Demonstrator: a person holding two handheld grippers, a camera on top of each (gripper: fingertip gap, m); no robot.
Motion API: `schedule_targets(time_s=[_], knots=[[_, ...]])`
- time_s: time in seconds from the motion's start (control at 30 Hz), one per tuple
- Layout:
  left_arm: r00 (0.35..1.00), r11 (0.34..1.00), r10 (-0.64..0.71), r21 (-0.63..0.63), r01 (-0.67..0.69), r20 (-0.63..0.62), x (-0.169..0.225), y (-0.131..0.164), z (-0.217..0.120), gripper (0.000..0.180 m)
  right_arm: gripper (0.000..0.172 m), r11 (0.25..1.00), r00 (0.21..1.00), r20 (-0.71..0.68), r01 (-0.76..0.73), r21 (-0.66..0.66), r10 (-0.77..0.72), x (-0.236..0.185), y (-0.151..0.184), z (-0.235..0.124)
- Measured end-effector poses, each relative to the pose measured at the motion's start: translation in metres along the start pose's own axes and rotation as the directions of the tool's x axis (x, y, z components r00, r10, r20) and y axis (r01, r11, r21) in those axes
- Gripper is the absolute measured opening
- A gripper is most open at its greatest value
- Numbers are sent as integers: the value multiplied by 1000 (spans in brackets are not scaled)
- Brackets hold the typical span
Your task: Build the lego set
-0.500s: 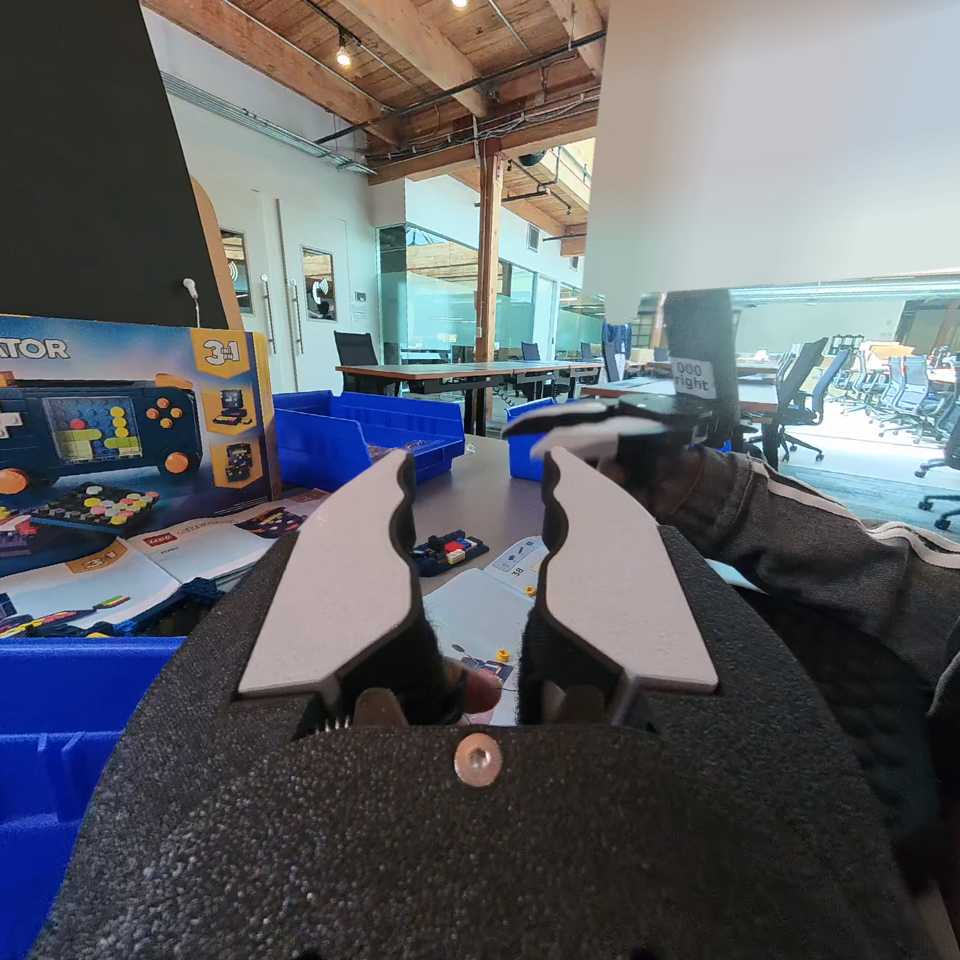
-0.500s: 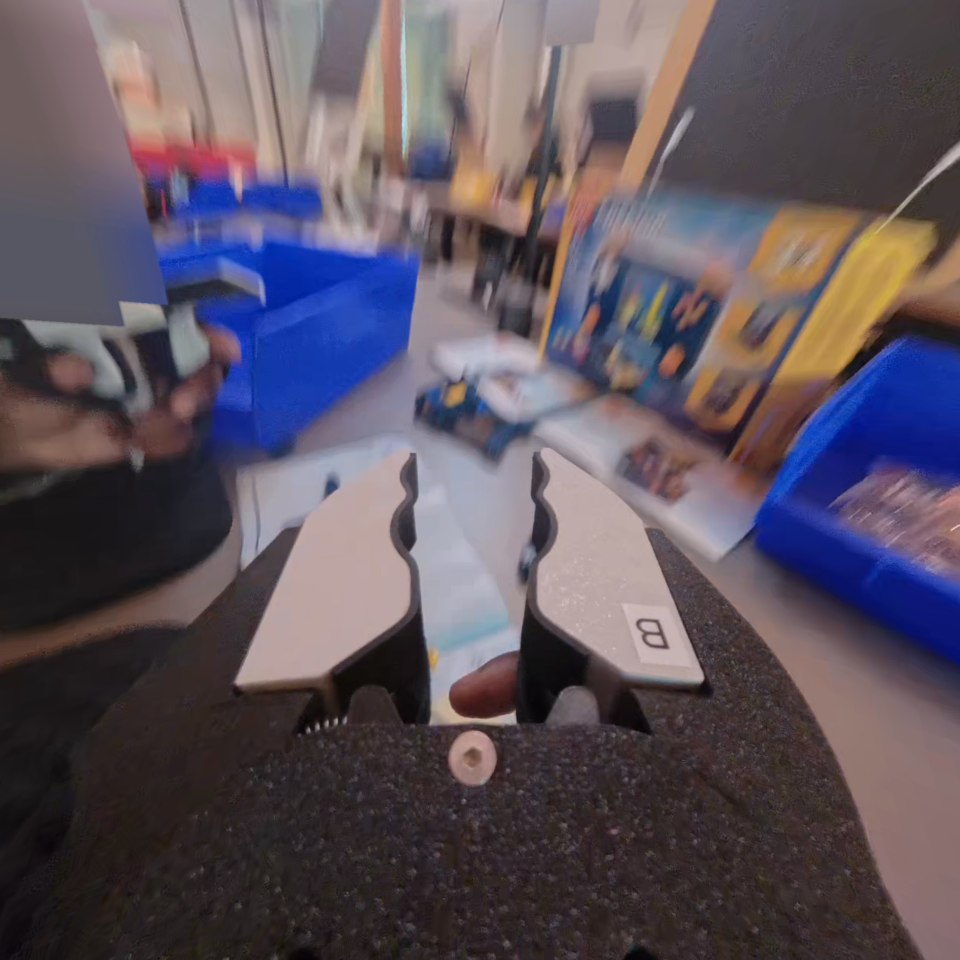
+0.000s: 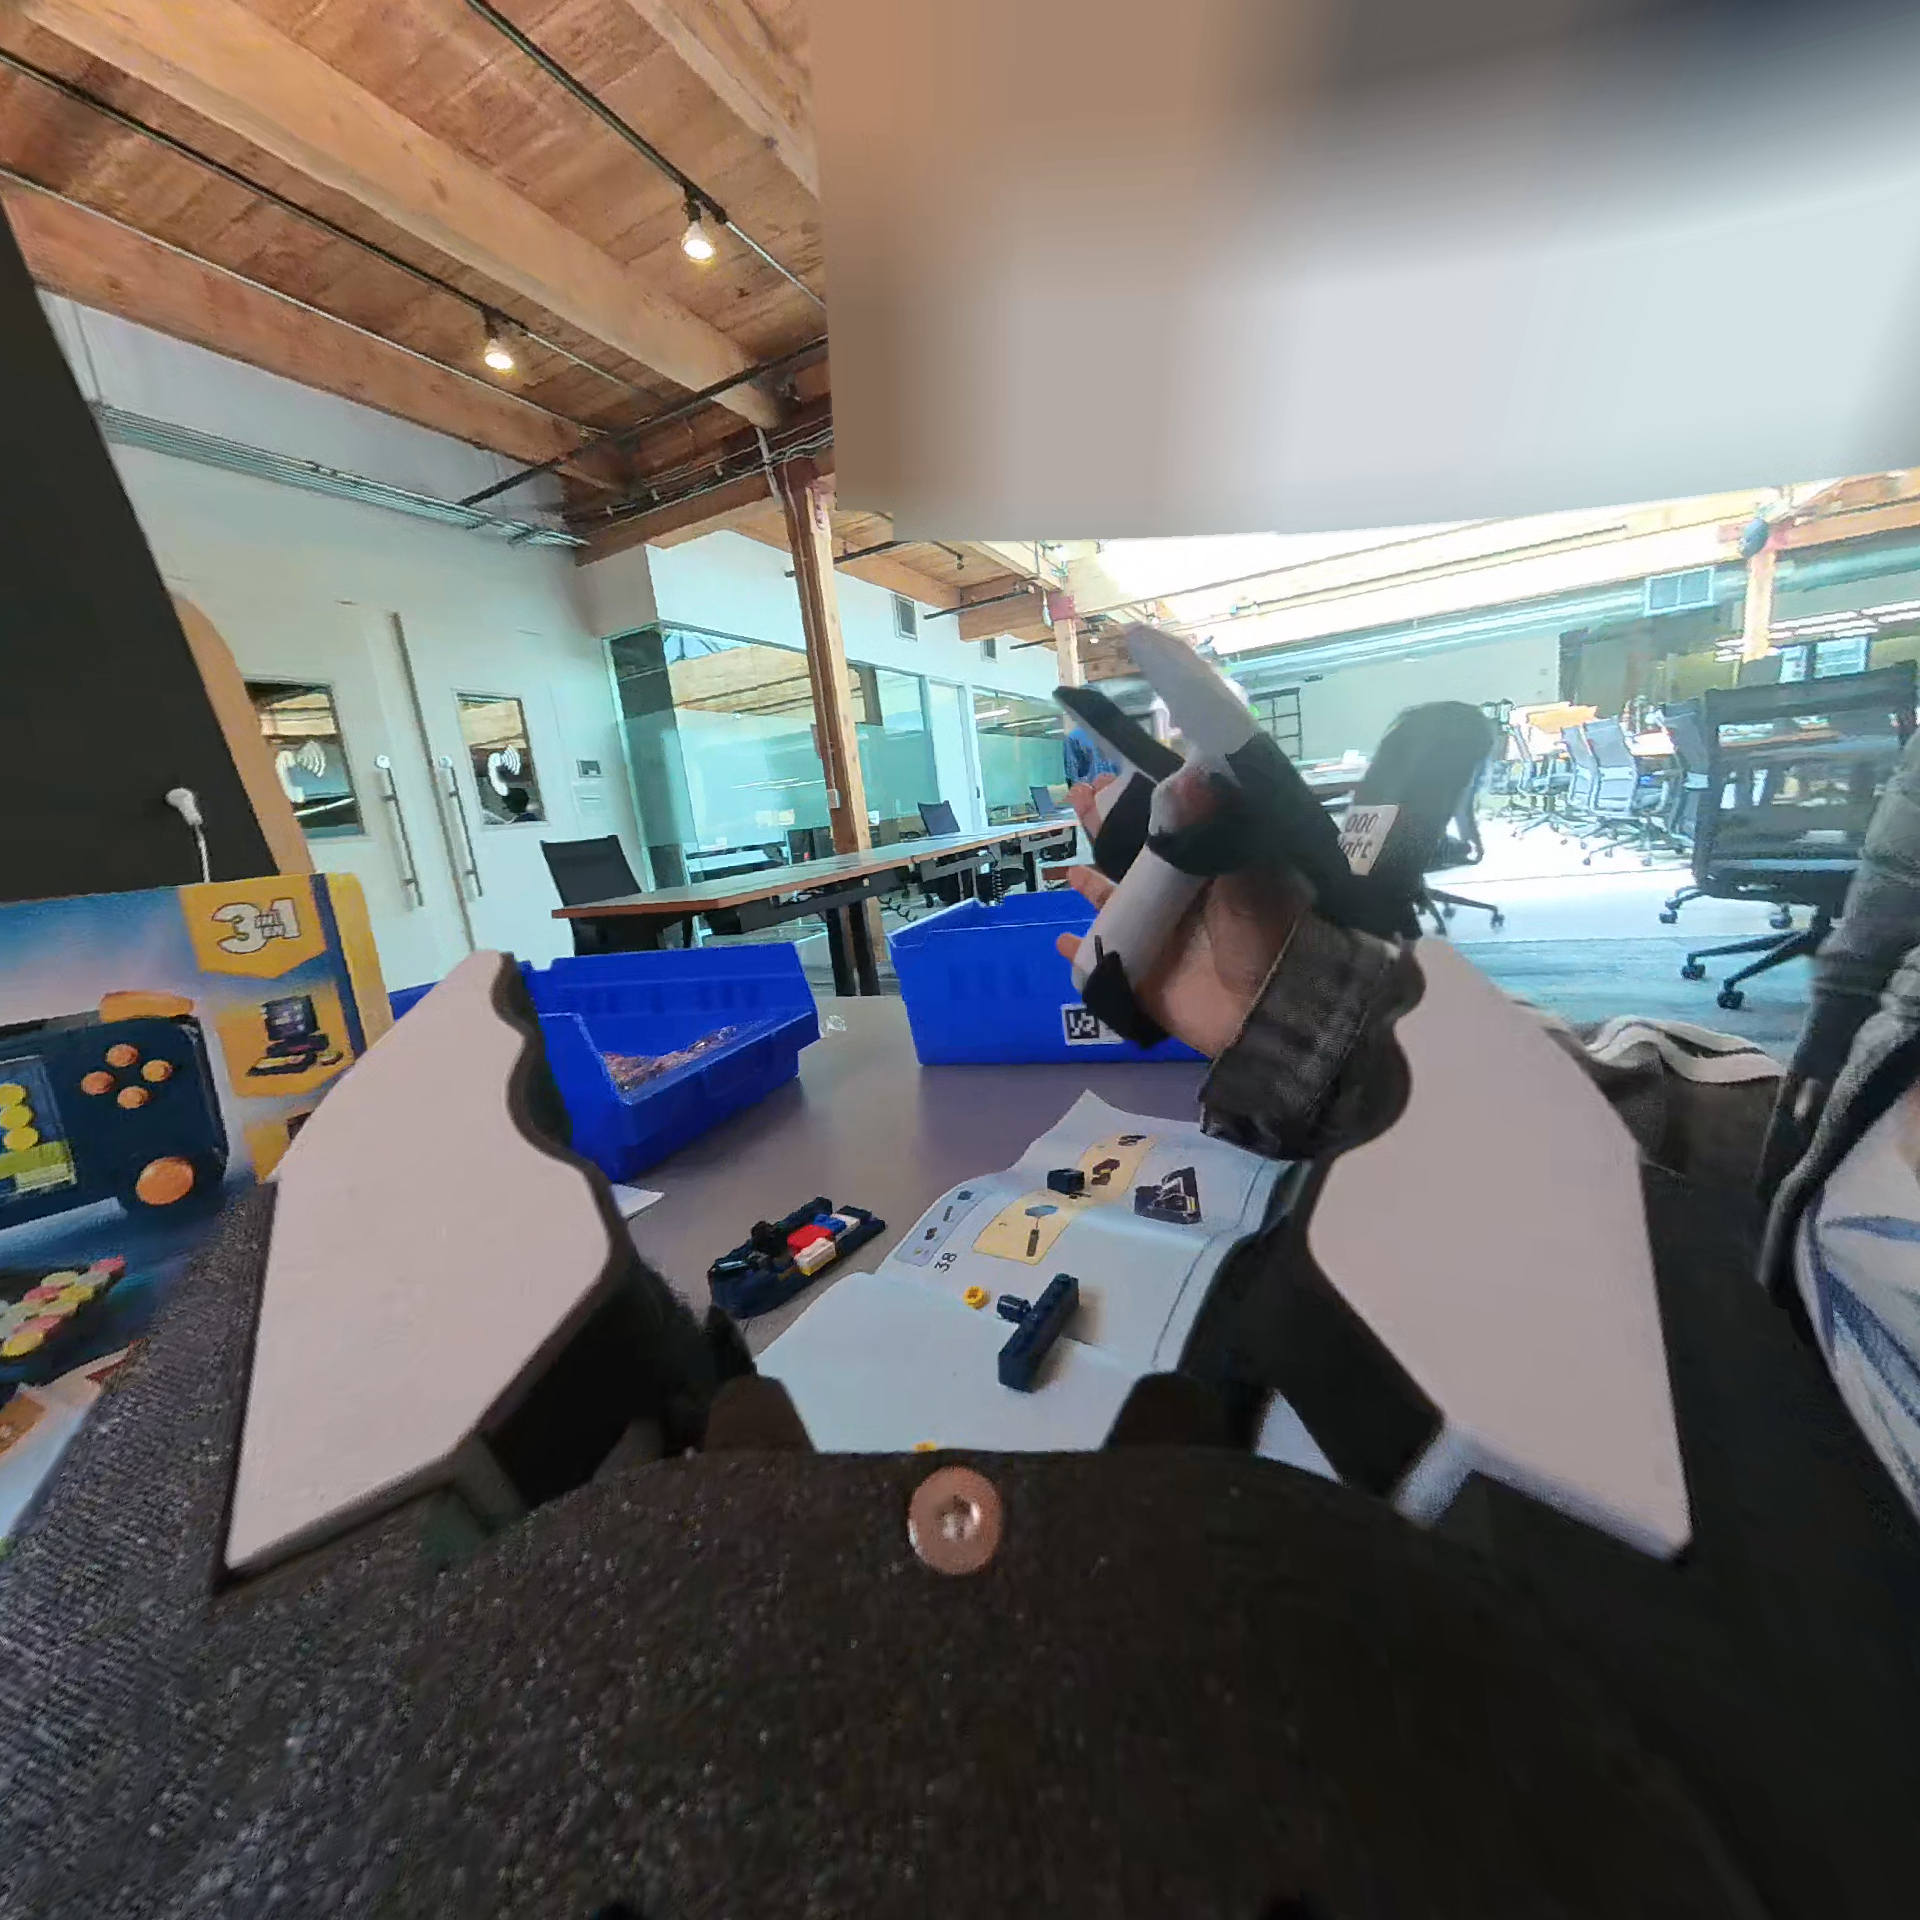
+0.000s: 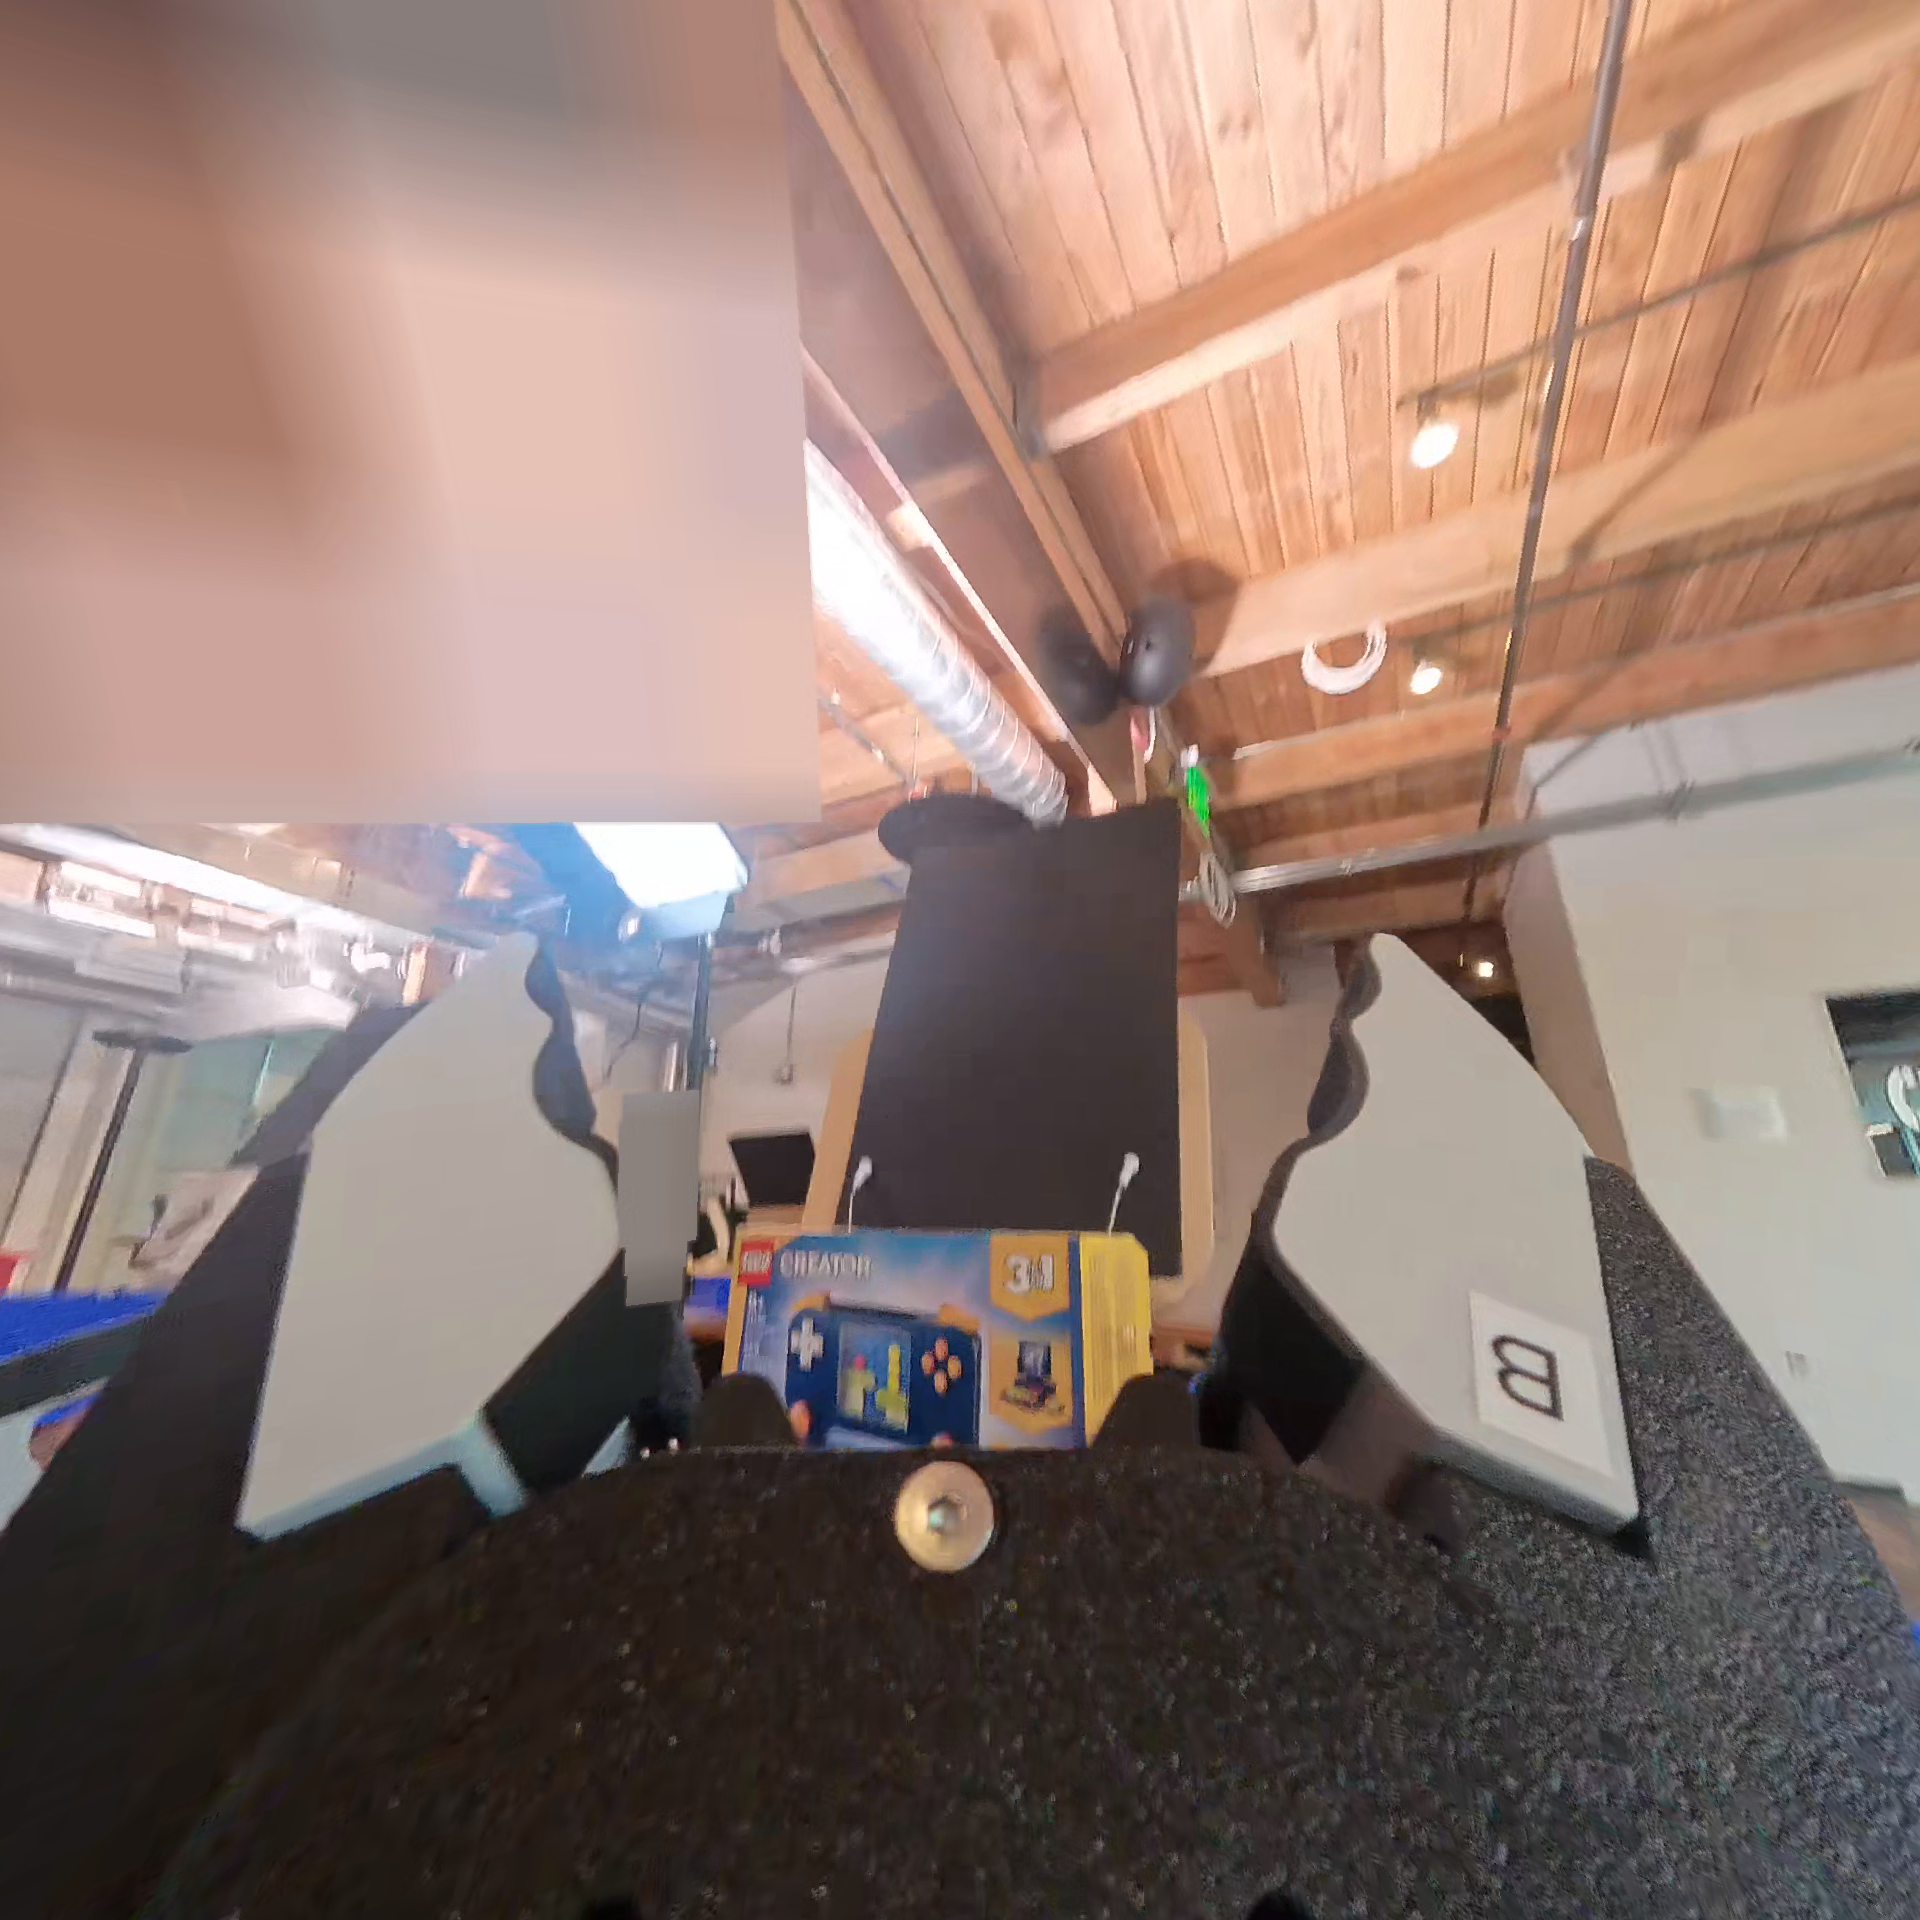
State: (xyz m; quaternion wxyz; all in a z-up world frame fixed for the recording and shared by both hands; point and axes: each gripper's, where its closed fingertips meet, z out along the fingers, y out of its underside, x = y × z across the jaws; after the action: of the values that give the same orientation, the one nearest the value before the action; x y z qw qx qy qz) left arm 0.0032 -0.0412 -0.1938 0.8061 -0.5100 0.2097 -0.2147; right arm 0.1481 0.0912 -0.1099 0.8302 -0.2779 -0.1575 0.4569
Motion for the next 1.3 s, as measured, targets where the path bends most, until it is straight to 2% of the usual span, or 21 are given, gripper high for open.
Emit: schedule_targets(time_s=[0.13, 0.17, 0.23, 0.27, 0.3, 0.33, 0.37, 0.4, 0.47, 0.63, 0.73, 0.8, 0.87, 0.93, 1.0, 1.07, 1.13, 1.17, 1.23, 1.27, 1.3], knots=[[994, 999, -6, 32, 9, -110, 19, -6, -1, 144, 128, 978, 993, -45, -102, 180, 112, 14, -29, -12], [991, 999, -11, 40, 16, -137, 23, -7, -1, 139, 128, 972, 988, -57, -130, 195, 144, 19, -30, -14], [978, 998, -2, 60, 15, -207, 33, -9, -5, 113, 125, 966, 979, -73, -174, 192, 191, 26, -27, -15], [966, 998, 7, 67, 11, -258, 41, -10, -8, 80, 113, 967, 979, -68, -180, 181, 194, 26, -25, -16], [946, 998, 9, 64, 12, -323, 50, -9, -12, 46, 88, 970, 982, -40, -175, 166, 184, 22, -24, -17], [928, 999, 3, 34, 10, -374, 58, -6, -15, 13, 56, 977, 986, -9, -163, 139, 166, 16, -22, -18], [908, 1000, -13, -24, 3, -418, 64, 0, -17, 0, 22, 988, 990, 5, -141, 66, 141, 12, -14, -17], [893, 997, -29, -71, -3, -450, 68, 5, -18, 0, 0, 992, 993, 24, -118, -33, 119, 7, -1, -15], [886, 993, 16, -95, -68, -463, 73, 13, -17, 0, 0, 988, 987, 103, -109, -110, 120, -7, 10, -11], [870, 985, 55, -118, -128, -490, 81, 21, -17, 0, 0, 974, 978, 129, -137, -180, 161, -17, 26, -8], [865, 994, 26, -81, -76, -501, 91, 7, -15, 21, 0, 969, 983, 123, -108, -220, 138, -20, 35, -8], [830, 1000, -27, -5, 30, -557, 106, -26, -20, 36, 18, 972, 989, 105, -76, -224, 102, -19, 39, -7], [820, 997, -38, 29, 67, -571, 107, -59, -28, 57, 57, 980, 996, 76, -35, -197, 51, -16, 39, -4], [869, 1000, 11, -20, -24, -494, 90, -82, -35, 105, 86, 985, 998, 64, -8, -171, 20, -17, 38, -1], [944, 981, 81, -140, -132, -320, 52, -100, -46, 141, 97, 986, 998, 62, -3, -169, 14, -19, 39, 0], [964, 930, 219, -267, -253, -148, 10, -116, -68, 146, 98, 985, 998, 64, 0, -170, 11, -20, 40, 0], [923, 840, 384, -422, -341, 19, -39, -126, -97, 143, 98, 984, 998, 68, -4, -180, 17, -20, 42, 0], [906, 788, 420, -514, -341, 43, -55, -123, -114, 139, 98, 983, 998, 67, -7, -185, 20, -20, 43, 0], [949, 676, 316, -698, -237, -17, -60, -92, -146, 128, 97, 981, 998, 63, -12, -193, 25, -19, 45, -1], [972, 600, 235, -784, -161, -20, -57, -72, -161, 118, 96, 980, 998, 62, -13, -200, 26, -19, 47, -1], [980, 492, 197, -863, -113, -16, -57, -52, -175, 106, 95, 978, 998, 61, -14, -208, 27, -18, 50, -2]])
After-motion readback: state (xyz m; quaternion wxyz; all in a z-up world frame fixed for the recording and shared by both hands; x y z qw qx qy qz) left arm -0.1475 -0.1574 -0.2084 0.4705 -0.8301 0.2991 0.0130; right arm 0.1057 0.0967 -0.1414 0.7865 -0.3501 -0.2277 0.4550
